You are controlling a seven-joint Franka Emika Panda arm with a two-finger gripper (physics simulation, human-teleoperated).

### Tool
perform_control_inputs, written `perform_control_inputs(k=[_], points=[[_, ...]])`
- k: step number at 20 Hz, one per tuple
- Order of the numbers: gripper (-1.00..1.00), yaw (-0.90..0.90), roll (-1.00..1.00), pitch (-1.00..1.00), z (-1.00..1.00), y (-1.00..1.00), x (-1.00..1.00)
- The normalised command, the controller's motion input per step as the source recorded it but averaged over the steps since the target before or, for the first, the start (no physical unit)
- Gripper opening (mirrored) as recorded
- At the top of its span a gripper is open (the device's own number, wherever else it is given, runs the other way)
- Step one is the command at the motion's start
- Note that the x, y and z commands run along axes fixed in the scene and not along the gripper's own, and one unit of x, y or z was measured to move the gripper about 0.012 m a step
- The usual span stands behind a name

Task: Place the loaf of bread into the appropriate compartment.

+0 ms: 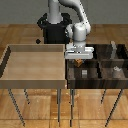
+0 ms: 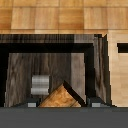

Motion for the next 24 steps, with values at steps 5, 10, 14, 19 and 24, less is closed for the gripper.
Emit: perform_control_inputs(k=[5,10,14,19,24], points=[[-1.00,0.00,0.00,0.00,0.00,0.00,0.00],[-1.00,0.00,0.00,0.00,0.00,0.00,0.00],[-1.00,0.00,0.00,0.04,0.00,0.00,0.00],[-1.00,0.00,0.00,0.00,0.00,0.00,0.00],[1.00,0.00,0.00,0.00,0.00,0.00,0.00]])
